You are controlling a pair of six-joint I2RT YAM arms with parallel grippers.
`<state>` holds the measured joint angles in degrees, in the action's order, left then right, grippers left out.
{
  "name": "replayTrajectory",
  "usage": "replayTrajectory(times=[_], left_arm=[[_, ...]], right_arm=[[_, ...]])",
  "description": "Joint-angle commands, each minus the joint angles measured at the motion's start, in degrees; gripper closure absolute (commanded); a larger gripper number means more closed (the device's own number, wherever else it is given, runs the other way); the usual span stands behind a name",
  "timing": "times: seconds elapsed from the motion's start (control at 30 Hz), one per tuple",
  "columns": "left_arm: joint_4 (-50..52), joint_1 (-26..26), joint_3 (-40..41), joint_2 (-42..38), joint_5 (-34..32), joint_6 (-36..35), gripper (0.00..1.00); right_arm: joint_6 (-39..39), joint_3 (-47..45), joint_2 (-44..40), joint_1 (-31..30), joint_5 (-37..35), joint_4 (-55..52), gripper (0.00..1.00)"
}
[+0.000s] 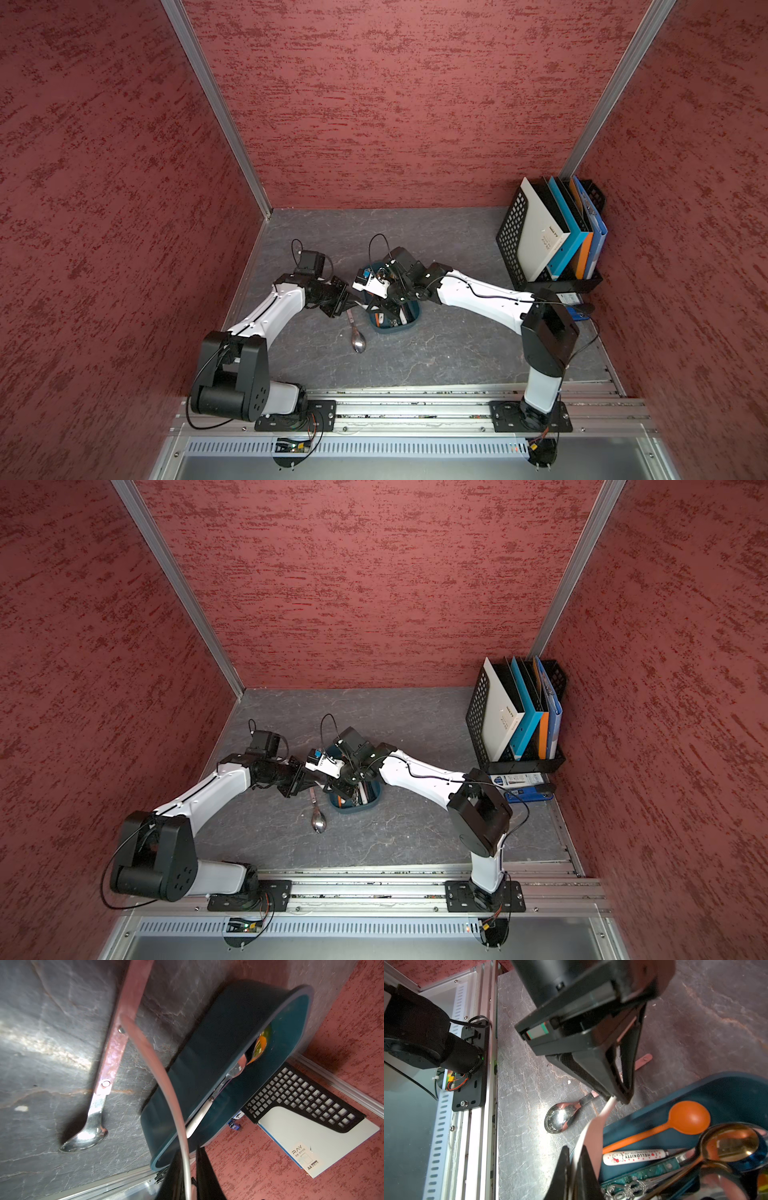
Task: Put the spoon into the storage box
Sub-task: Place the spoon in the storage box.
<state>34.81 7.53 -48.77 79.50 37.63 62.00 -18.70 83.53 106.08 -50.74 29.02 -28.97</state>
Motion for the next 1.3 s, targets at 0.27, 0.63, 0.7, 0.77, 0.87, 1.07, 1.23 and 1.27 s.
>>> replayTrajectory(times=[0.27,0.63,0.7,0.77,0.87,1.07,1.23,1.27], left_arm=[[-0.9,-0.3,-2.8,-8.1,-6.6,-14.1,0.29],[5.5,7.7,-3.9,-18.6,-21.3,-54.7,0.27],[4.3,13.9,-2.4,-20.2,-25.4,-60.3,0.27],[3.4,19.2,-1.7,-20.7,-29.0,-64.7,0.27],[1.5,25.1,-0.9,-20.4,-33.7,-71.1,0.27],[0.3,31.7,-0.2,-18.1,-39.3,-80.9,0.27],[-2.2,33.4,1.9,-17.2,-37.9,-84.2,0.26],[-2.7,33.4,2.3,-16.8,-37.7,-84.5,0.26]], right_arm=[[2.3,-0.5,-1.2,3.2,8.2,-3.0,1.0],[7.6,1.5,0.9,14.7,27.8,-14.4,1.0],[8.3,2.4,1.7,16.1,30.5,-16.5,1.0],[8.7,3.7,2.4,17.1,32.9,-18.7,1.0],[9.0,6.1,3.7,17.7,36.3,-22.0,1.0],[10.2,8.5,5.9,18.9,41.8,-26.0,1.0],[11.1,8.4,5.2,19.6,44.7,-26.1,1.0],[11.6,8.5,5.1,19.7,45.4,-26.0,1.0]])
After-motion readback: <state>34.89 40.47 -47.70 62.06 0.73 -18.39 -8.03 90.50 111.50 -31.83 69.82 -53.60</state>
